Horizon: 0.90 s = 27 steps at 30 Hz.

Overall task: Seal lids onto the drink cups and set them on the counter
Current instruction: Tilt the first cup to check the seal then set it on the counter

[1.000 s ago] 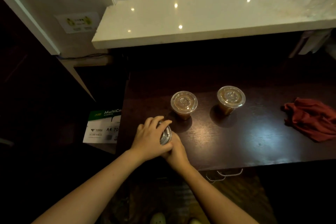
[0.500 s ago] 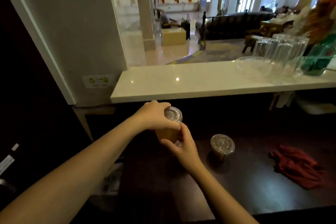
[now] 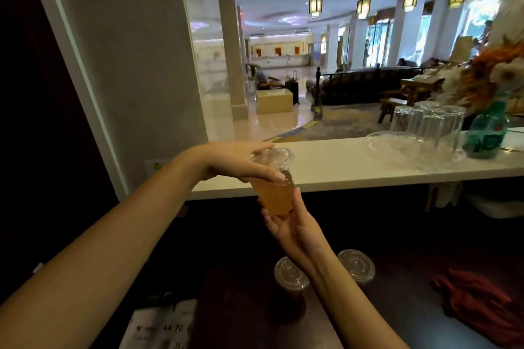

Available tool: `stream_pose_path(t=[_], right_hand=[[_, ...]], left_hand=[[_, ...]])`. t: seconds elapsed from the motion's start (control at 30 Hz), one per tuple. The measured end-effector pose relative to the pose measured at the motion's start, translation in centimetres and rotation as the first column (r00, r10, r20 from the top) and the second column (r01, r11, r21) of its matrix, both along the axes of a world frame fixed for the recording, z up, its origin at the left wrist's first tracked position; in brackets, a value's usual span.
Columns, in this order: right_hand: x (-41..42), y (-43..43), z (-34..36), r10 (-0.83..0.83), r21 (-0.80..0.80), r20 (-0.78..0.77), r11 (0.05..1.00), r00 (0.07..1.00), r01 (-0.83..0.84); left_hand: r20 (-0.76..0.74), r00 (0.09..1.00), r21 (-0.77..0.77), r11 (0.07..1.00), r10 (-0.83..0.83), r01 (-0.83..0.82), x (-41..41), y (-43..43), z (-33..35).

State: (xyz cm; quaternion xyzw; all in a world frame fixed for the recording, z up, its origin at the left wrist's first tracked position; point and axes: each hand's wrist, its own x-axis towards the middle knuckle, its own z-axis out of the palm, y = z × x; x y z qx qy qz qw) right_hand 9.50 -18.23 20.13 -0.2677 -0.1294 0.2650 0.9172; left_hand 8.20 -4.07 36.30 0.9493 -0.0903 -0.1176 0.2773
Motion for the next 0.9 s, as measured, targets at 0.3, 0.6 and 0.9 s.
stream_pose_path(t=[0.3, 0.6, 0.9], right_hand=[[0.9, -1.7, 1.7, -0.148, -0.396, 0.517, 0.832, 0.843, 0.388], [2.1, -1.5, 2.1, 0.011, -0.501, 0.295, 0.853, 0.955, 0.144], [2.8, -1.7, 1.7, 0.023, -0.472, 0.237, 0.876, 0.971, 0.095]], left_hand=[[-0.308, 0.939, -0.399, 0.875, 0.155, -0.275, 0.1, 2.4, -3.1], [-0.173, 0.95, -0.557, 0.769, 0.261, -0.313, 0.8, 2.4, -6.3], [-0.224, 0.964, -0.655, 0.71, 0.145, -0.259, 0.5, 2.7, -8.0]])
